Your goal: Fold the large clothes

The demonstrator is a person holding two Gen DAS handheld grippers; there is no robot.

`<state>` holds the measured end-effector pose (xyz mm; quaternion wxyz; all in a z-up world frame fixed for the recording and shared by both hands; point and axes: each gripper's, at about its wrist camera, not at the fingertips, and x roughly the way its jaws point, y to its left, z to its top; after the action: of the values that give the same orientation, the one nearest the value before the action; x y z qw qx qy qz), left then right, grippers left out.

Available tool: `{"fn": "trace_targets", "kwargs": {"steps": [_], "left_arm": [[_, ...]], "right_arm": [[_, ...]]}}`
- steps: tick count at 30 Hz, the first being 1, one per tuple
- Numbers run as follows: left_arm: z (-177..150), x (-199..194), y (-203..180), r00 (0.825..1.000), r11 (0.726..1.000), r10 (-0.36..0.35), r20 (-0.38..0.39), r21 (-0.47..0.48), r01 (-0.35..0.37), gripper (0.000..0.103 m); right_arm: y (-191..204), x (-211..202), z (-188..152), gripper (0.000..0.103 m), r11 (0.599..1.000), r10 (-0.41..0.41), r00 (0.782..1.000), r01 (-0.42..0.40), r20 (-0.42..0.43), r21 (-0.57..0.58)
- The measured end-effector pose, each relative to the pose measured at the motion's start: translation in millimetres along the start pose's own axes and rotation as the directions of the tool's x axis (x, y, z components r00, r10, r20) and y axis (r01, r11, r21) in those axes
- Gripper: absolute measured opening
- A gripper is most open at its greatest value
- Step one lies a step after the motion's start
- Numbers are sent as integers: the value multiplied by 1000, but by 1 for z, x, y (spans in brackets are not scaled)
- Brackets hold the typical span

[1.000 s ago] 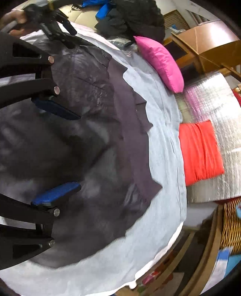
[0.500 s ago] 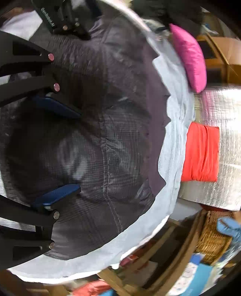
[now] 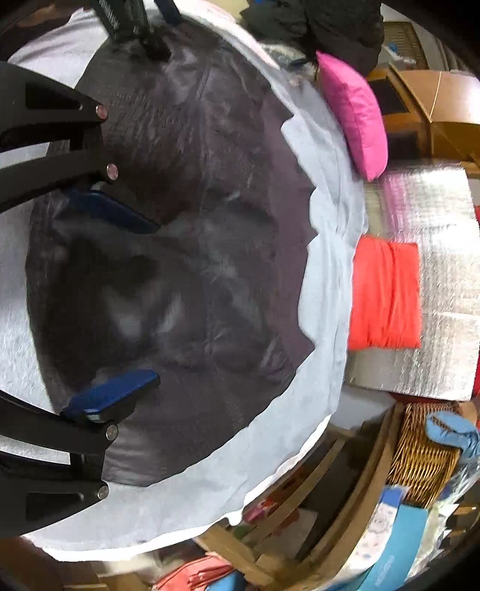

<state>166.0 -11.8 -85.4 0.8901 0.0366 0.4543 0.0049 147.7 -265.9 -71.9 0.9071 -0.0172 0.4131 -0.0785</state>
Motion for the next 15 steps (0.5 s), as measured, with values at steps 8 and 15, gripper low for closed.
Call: {"fn": "trace_targets", "kwargs": {"steps": [8, 15], "left_arm": [[-5, -35, 3, 998, 999, -45, 44, -27, 46, 86], [-22, -85, 9, 984, 995, -94, 150, -27, 99, 86]], "right_arm": [[-1, -28, 8, 80, 999, 36, 999, -36, 13, 29], [17, -100, -30, 81, 989, 119, 985, -128, 124, 68]]}}
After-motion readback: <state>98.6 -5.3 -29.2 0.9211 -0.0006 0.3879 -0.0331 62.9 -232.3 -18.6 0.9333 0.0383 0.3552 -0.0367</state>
